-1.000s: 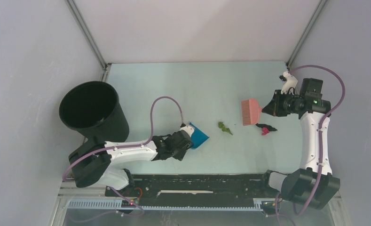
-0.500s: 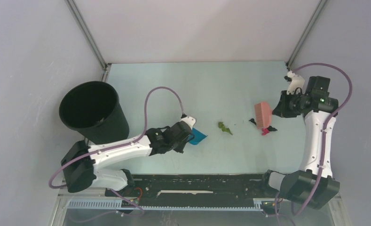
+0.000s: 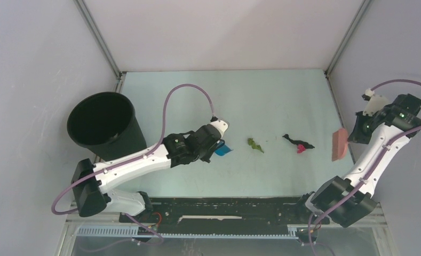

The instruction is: Sweep away the paper scraps from the table

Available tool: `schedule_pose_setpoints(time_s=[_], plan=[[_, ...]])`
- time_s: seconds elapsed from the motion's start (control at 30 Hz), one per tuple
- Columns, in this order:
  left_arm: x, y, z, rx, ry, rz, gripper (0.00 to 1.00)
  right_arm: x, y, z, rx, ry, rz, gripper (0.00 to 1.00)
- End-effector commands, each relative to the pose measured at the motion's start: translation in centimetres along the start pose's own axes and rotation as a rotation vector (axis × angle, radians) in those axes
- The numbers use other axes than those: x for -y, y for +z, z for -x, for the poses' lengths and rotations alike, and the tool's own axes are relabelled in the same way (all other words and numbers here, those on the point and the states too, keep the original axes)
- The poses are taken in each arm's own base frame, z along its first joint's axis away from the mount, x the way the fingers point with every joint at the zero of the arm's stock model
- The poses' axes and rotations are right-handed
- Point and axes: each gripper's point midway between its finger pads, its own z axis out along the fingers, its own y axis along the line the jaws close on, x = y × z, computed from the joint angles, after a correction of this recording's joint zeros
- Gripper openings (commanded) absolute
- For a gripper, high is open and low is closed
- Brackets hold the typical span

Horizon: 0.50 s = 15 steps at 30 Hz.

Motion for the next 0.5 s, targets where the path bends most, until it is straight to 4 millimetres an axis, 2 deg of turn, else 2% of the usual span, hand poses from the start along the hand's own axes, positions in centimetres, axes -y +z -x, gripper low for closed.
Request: schedule_pose_setpoints(time_s=[0.0, 0.23, 0.4, 0.43, 0.47], plan=[[0.0, 0.5, -1.1, -0.013, 0.000, -0.007, 0.12, -0.1, -0.1, -1.4, -0.011, -0.030, 0.027, 0.00], [-0.1, 0.0, -2.0, 0.046, -0.071, -0.030, 0.04, 2.1, 1.7, -2.3, -0.036, -0.036, -0.065, 0.00], [0.7, 0.4, -3.1, 0.105, -0.158, -0.067, 0.01, 1.9, 2.6, -3.0, -0.047, -0.030, -0.043, 0.00], [0.9, 0.6, -3.6, 0.110, -0.170, -0.073, 0.01, 1.8, 2.8, -3.2, -0.050, -0.028, -0.038, 0.00], [1.3, 0.9, -4.0, 0.108, -0.185, -0.090, 0.07, 1.8, 3.1, -3.4, -0.054, -0.026, -0.033, 0.00]])
